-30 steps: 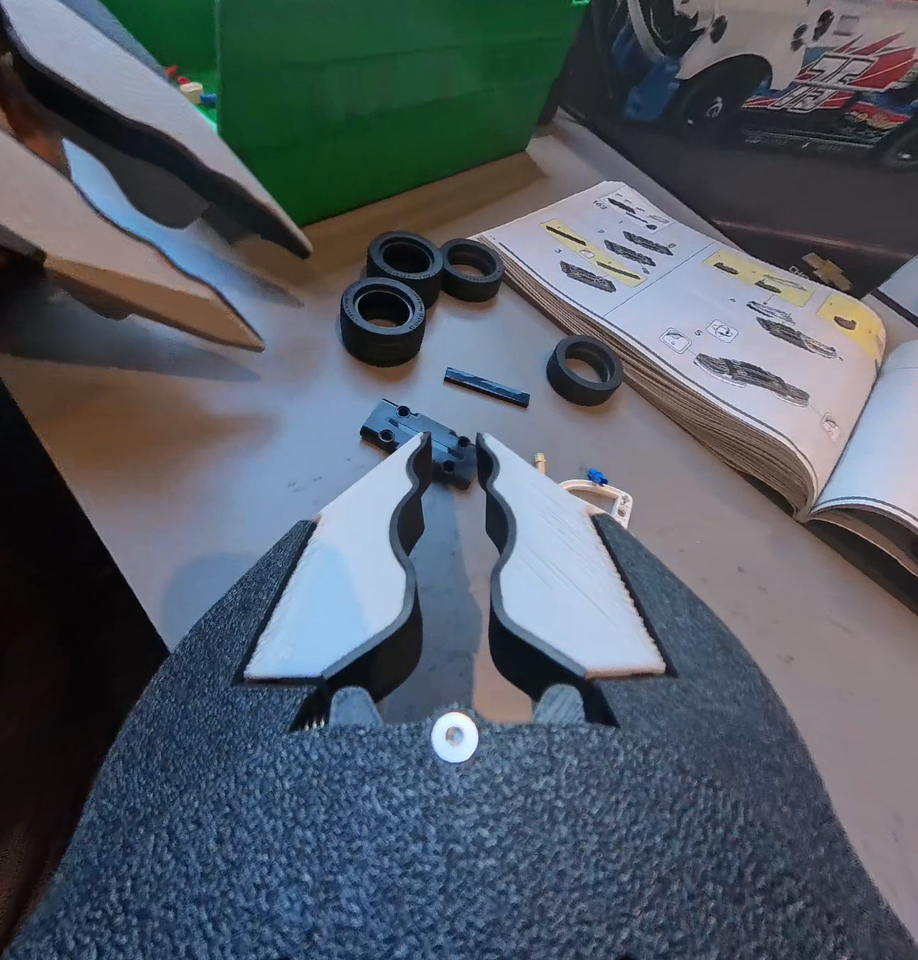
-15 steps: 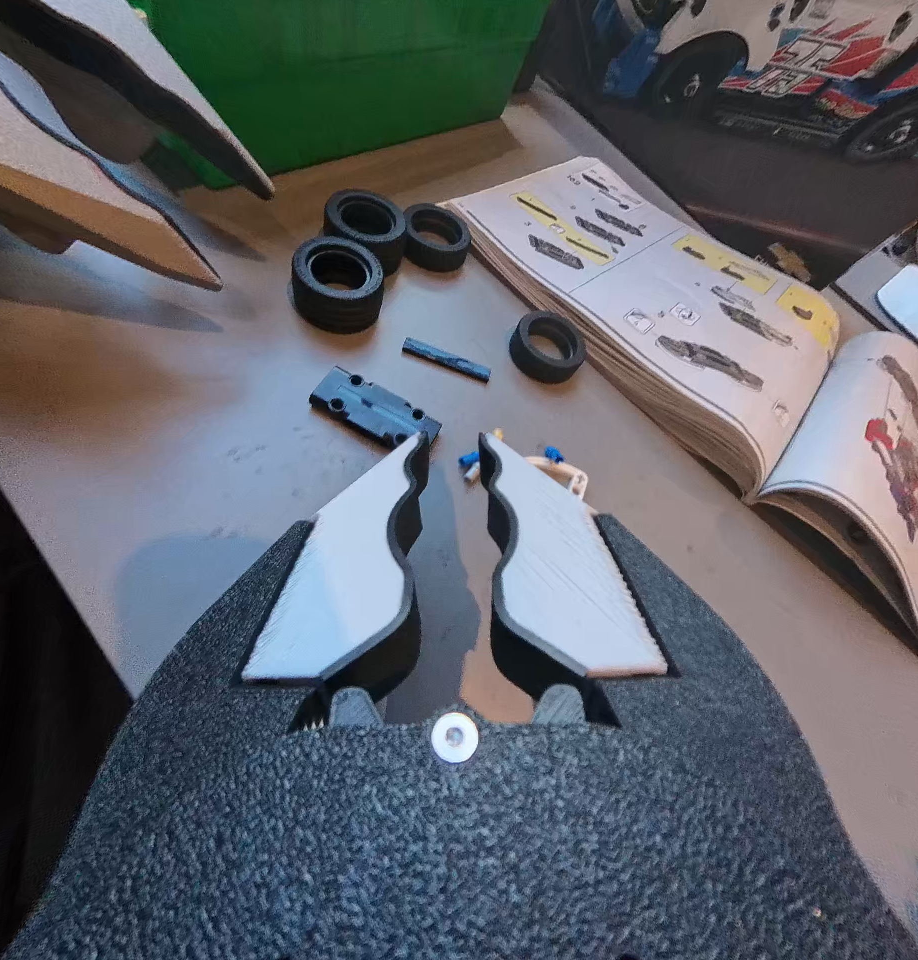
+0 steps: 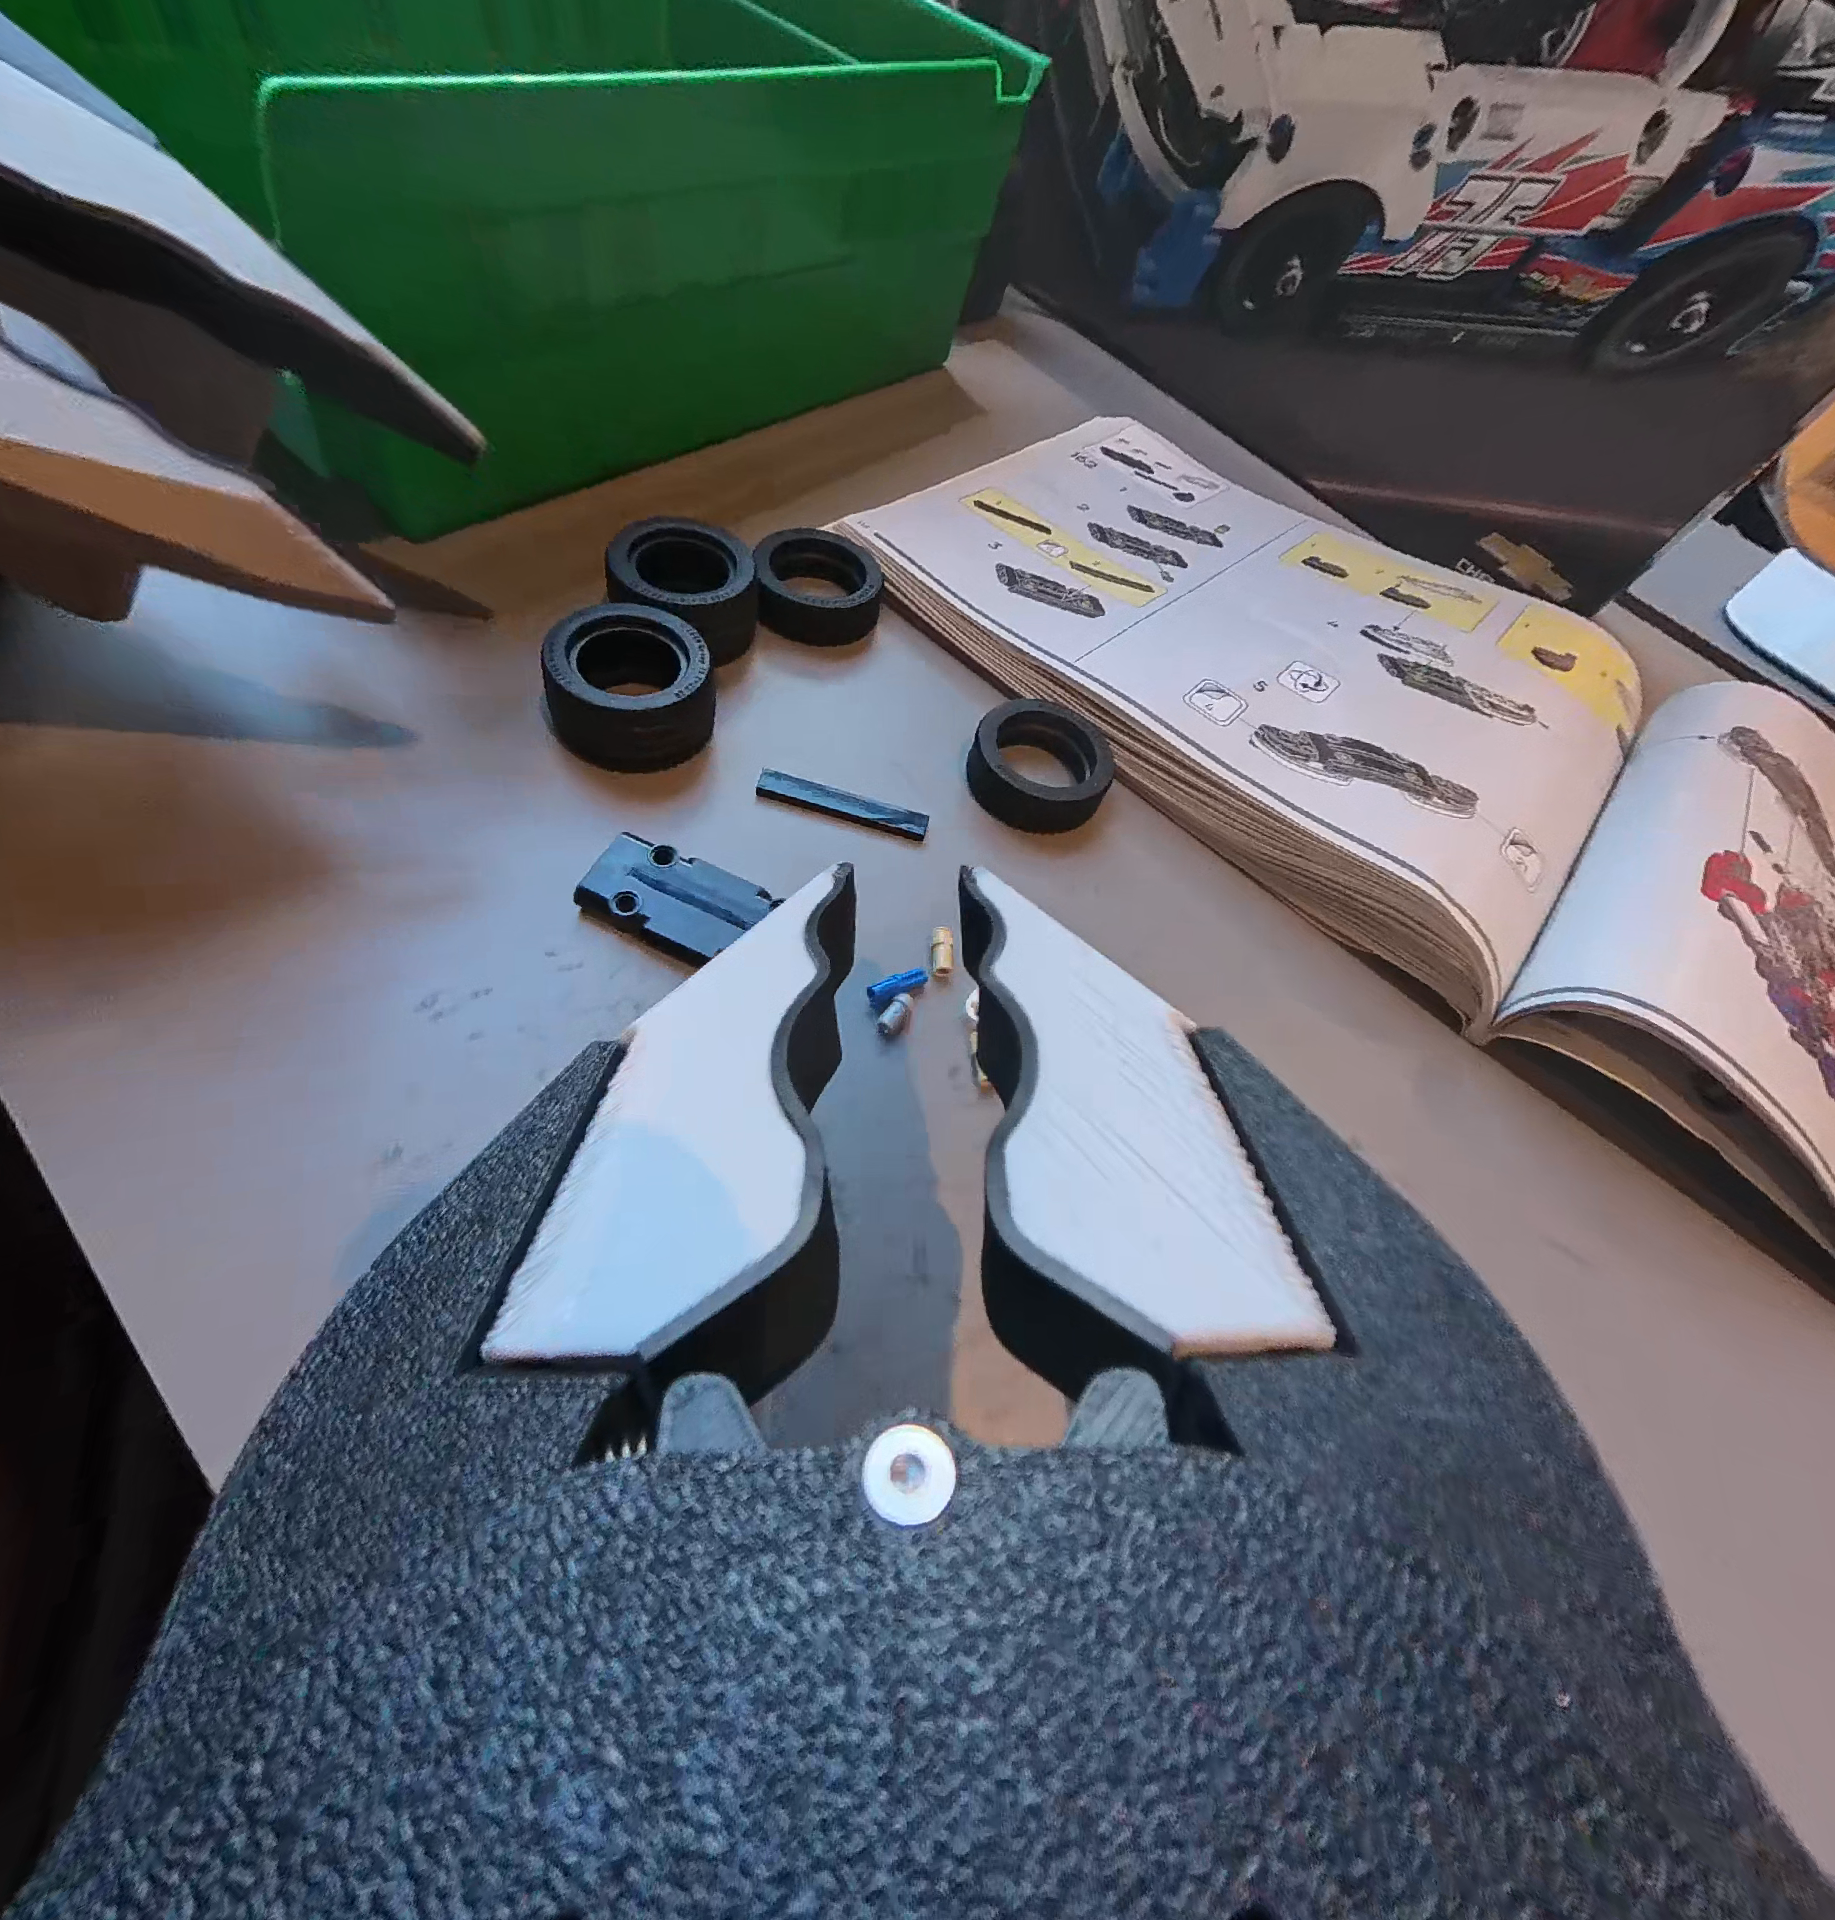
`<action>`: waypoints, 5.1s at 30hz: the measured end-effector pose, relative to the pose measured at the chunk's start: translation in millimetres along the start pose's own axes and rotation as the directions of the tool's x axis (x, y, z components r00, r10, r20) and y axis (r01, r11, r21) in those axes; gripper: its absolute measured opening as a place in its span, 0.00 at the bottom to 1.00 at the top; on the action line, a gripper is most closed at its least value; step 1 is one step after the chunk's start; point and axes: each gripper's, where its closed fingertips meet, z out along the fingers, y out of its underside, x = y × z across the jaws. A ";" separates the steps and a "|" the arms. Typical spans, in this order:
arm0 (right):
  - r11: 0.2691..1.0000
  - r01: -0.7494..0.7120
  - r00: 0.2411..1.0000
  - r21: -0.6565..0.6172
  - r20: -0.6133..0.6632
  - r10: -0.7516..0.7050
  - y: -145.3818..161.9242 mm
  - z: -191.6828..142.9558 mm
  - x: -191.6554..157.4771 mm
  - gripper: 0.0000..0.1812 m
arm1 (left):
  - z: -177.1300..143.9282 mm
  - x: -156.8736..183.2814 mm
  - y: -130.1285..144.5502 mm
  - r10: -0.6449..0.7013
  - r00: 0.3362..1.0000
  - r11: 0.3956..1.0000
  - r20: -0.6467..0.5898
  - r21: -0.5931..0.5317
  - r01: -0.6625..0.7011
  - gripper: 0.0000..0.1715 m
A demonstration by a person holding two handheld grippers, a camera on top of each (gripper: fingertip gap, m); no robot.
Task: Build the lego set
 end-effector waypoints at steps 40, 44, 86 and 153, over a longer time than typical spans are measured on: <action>0.977 0.103 0.976 -0.184 0.207 -0.064 36.5 12.6 6.7 0.03 | 14.1 24.0 -5.7 -0.155 0.960 0.988 -0.233 -0.038 0.150 0.27; 0.982 0.105 0.974 -0.156 0.215 -0.070 32.8 11.7 5.9 0.02 | 27.0 38.2 -5.1 -0.115 0.960 0.992 -0.255 -0.080 0.098 0.28; 0.988 0.088 0.941 -0.129 0.337 -0.039 26.0 13.6 -6.5 0.06 | 51.5 55.2 18.9 -0.179 0.935 0.947 -0.305 -0.310 0.080 0.24; 0.921 -0.337 0.865 -0.195 0.322 0.384 17.3 9.4 8.5 0.02 | 33.6 55.5 -19.8 -0.037 0.955 0.999 -0.293 -0.011 0.035 0.28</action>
